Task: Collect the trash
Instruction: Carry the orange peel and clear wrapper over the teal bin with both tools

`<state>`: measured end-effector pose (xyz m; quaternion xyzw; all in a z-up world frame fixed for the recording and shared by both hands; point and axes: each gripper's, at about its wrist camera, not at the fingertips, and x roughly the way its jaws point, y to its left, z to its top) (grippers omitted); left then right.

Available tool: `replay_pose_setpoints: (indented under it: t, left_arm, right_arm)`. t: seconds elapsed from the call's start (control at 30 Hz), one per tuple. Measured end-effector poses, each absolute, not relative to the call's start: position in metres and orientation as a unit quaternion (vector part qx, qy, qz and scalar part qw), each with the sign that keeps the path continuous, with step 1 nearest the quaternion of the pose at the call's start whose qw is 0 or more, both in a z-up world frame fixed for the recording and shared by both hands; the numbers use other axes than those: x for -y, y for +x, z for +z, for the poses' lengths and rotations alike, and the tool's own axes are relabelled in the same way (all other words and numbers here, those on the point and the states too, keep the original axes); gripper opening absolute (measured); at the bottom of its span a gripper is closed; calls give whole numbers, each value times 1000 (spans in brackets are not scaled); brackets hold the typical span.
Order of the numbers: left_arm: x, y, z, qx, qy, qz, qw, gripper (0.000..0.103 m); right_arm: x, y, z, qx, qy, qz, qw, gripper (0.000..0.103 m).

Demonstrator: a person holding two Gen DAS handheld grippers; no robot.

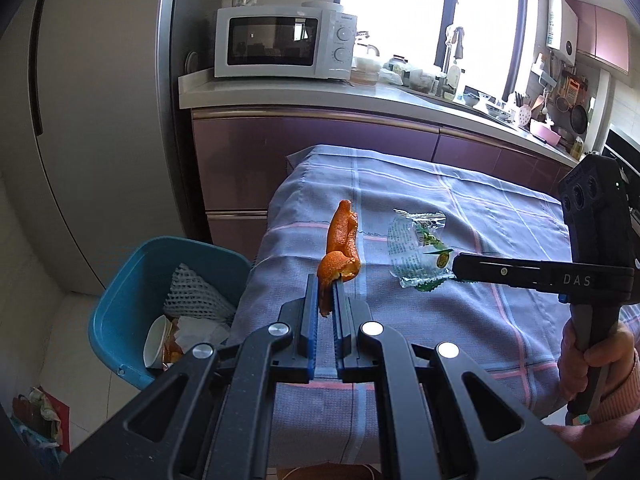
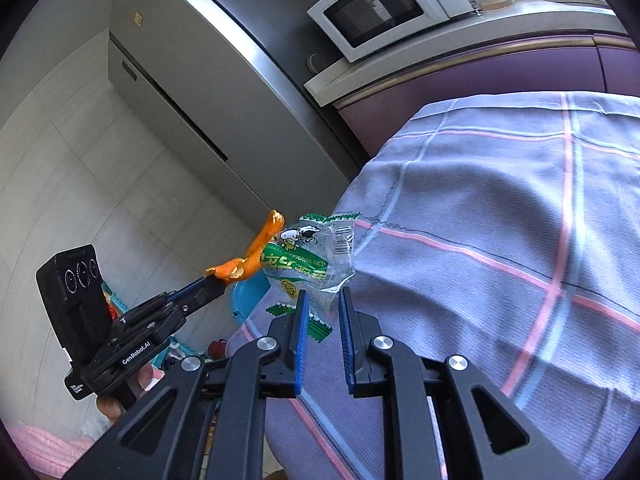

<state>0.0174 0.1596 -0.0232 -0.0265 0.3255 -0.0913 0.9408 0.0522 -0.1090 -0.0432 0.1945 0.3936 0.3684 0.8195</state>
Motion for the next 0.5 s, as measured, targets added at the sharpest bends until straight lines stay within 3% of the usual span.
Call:
replay_pose_setpoints:
  t: [0.5]
  left_arm:
    - [-195, 14, -23, -324, -39, -47, 944, 7]
  right_arm:
    - [67, 59, -38, -402, 174, 399, 805, 14]
